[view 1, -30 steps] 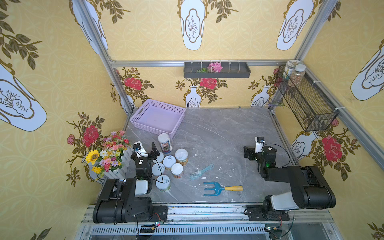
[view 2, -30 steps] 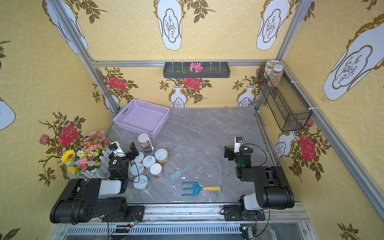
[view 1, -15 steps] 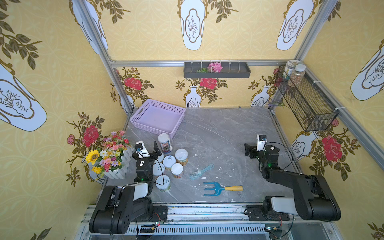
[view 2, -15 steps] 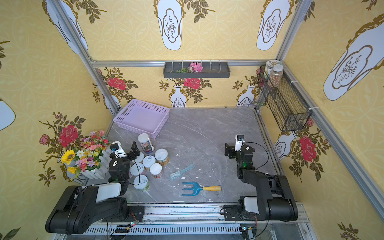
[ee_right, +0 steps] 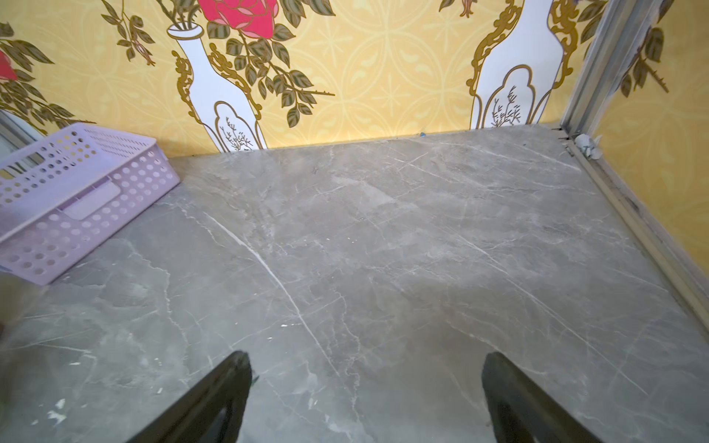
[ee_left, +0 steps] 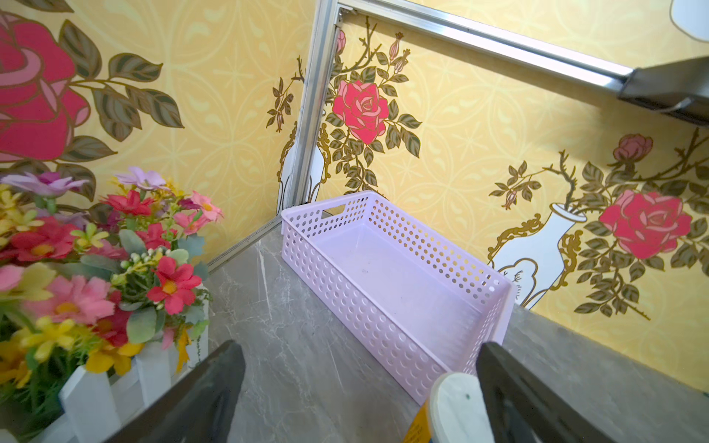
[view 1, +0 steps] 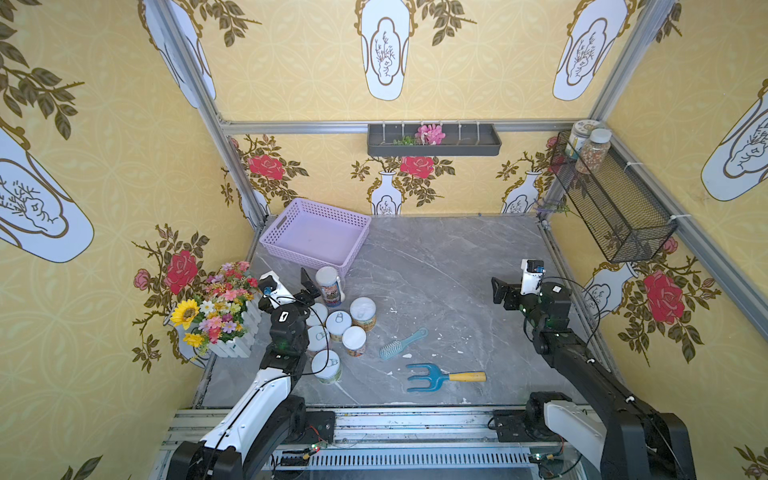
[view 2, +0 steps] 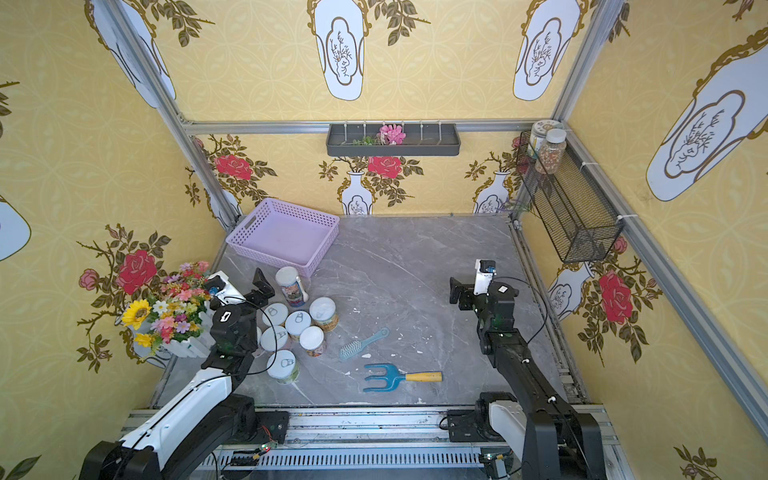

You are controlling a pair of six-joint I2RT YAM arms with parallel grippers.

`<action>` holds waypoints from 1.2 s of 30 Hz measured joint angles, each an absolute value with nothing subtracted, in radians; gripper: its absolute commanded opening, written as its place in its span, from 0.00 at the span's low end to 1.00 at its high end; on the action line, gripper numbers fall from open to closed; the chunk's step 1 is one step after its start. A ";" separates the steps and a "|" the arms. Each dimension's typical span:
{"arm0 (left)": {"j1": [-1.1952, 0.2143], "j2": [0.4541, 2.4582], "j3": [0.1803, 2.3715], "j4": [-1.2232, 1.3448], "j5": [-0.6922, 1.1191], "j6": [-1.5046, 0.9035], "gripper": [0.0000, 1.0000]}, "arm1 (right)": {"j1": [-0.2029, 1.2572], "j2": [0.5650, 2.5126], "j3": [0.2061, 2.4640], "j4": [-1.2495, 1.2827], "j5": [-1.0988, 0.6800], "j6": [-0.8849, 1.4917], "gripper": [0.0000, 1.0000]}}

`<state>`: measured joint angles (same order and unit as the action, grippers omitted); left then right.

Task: Put the canned food in the basket
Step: Move the basket to the center of the board.

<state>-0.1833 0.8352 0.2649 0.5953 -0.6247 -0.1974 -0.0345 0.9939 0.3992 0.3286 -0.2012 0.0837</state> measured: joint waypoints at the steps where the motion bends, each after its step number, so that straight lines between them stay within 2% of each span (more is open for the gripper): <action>1: -0.184 0.822 0.294 0.533 -0.632 -0.236 1.00 | -0.034 0.982 0.410 0.303 -0.219 0.099 0.97; 7: -0.184 0.829 0.464 0.197 -0.634 -0.469 1.00 | -0.033 0.929 0.514 0.100 -0.228 0.241 0.97; 12: -0.184 0.887 0.591 -0.011 -0.533 -0.536 1.00 | -0.035 0.985 0.678 -0.129 -0.156 0.386 0.97; 23: -0.184 1.166 0.949 -0.260 -0.290 -0.499 1.00 | -0.011 1.096 0.822 -0.326 -0.265 0.447 0.97; 30: -0.188 1.348 1.151 -0.357 -0.226 -0.410 1.00 | 0.199 1.232 0.948 -0.414 -0.249 0.420 0.97; 36: -0.188 1.481 1.266 -0.419 -0.173 -0.345 1.00 | 0.432 1.321 1.032 -0.453 -0.155 0.415 0.97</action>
<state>-0.1883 1.4807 1.2655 -0.4187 -0.1726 -0.3454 0.4316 1.3212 1.0317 -0.4530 -0.1551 0.4152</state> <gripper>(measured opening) 0.999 0.973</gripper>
